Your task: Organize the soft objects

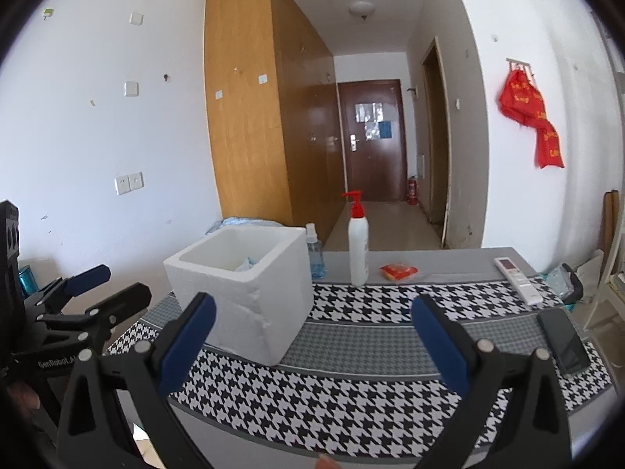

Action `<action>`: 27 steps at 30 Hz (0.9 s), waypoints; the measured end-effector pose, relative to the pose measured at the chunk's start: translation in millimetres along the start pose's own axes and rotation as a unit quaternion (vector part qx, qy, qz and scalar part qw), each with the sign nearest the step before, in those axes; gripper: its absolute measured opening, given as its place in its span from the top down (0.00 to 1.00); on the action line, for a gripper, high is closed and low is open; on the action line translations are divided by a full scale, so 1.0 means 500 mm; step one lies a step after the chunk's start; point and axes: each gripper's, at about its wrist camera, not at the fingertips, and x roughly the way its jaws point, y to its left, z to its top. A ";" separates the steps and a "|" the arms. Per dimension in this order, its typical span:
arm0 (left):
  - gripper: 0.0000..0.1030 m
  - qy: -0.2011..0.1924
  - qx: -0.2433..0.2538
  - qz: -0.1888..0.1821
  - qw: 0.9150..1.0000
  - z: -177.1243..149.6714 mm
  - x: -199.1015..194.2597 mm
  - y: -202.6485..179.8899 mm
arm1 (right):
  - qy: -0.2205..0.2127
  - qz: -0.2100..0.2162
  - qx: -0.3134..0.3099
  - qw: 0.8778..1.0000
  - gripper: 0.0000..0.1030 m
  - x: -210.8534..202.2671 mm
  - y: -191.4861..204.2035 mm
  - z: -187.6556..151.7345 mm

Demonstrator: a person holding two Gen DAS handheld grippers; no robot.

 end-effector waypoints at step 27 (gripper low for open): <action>0.01 -0.084 -0.010 0.024 0.996 -0.089 -0.060 0.007 | -0.043 -0.004 -0.017 0.999 0.02 -0.022 0.016 -0.076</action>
